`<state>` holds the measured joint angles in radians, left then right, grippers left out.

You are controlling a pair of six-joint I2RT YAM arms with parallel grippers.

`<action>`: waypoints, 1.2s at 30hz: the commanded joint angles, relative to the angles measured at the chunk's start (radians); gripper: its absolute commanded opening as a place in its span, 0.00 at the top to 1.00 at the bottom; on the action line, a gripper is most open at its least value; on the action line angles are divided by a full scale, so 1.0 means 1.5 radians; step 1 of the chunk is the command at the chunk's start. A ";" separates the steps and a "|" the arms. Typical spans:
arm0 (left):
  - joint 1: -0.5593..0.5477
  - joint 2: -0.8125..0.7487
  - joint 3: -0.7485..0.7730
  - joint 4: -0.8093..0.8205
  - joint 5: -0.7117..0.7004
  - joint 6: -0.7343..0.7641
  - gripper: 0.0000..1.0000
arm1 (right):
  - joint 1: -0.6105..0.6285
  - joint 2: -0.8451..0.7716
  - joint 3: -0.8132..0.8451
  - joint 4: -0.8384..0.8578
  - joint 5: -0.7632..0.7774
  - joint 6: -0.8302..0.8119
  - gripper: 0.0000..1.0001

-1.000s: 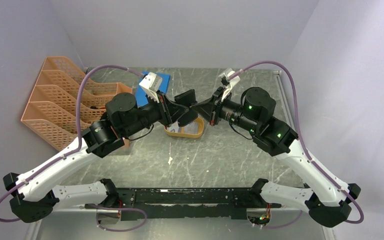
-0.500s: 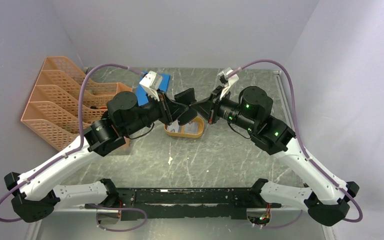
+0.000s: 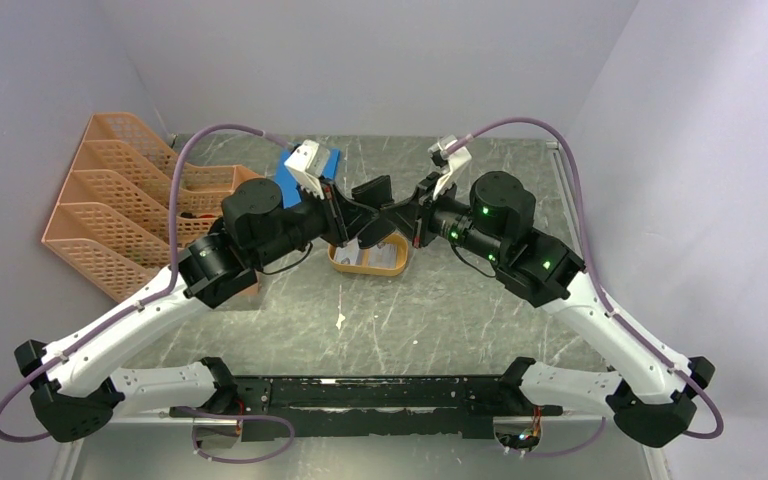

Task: Put the credit cards into the card holder
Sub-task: Close the card holder, then place the card holder at the center of the board.

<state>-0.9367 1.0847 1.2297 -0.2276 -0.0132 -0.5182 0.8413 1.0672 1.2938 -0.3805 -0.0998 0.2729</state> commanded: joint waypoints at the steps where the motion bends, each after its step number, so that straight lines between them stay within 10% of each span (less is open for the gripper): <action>1: -0.034 0.009 0.033 0.147 0.213 -0.054 0.95 | 0.025 0.046 0.006 0.030 -0.033 0.018 1.00; 12: -0.034 -0.016 0.034 0.098 0.142 -0.028 0.95 | 0.028 0.038 0.006 0.022 -0.057 0.011 1.00; 20: -0.034 -0.055 -0.004 -0.064 -0.063 0.008 0.95 | 0.027 -0.044 0.034 -0.118 -0.086 -0.032 0.12; 36: -0.048 0.052 -0.371 0.200 0.237 -0.060 0.95 | 0.027 -0.226 -0.217 0.038 0.155 0.049 0.11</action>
<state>-0.9905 1.0866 0.7185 -0.1238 0.1955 -0.5606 0.8829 0.6743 1.0065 -0.3836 0.0875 0.2935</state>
